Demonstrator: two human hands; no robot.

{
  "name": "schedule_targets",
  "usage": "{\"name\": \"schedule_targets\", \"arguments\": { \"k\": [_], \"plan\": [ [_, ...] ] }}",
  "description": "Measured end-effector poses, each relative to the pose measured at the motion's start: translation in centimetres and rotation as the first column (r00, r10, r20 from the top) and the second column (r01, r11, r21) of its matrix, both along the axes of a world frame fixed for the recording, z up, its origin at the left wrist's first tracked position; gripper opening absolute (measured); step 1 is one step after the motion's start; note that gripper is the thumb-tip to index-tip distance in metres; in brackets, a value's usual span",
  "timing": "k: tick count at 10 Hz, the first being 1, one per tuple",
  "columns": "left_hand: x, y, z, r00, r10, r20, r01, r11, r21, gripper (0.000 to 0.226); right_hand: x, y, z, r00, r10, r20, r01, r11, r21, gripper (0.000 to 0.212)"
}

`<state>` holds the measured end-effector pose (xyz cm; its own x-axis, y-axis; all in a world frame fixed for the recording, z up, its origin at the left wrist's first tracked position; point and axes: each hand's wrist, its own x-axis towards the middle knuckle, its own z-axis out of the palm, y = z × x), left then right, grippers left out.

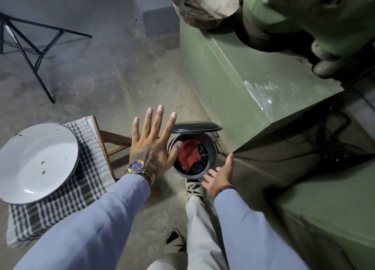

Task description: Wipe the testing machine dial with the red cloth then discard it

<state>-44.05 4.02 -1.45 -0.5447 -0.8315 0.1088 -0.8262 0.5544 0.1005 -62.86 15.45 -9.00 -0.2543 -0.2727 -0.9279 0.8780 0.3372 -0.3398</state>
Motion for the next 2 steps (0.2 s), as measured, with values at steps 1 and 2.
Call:
{"name": "schedule_targets", "arguments": {
  "k": [1,2],
  "plan": [
    [-1.2,-1.1,2.3,1.0,-0.012,-0.018,0.011,1.0,-0.018,0.084,-0.8,-2.1,3.3,0.846,0.28,-0.453,-0.279,0.958,0.071,0.086],
    [-1.6,-1.3,4.6,0.999,-0.034,-0.042,0.031,0.996,-0.079,0.084,-0.5,-3.2,7.4,0.628,0.388,-0.674,-0.421,0.899,0.124,0.087]
  ]
}}
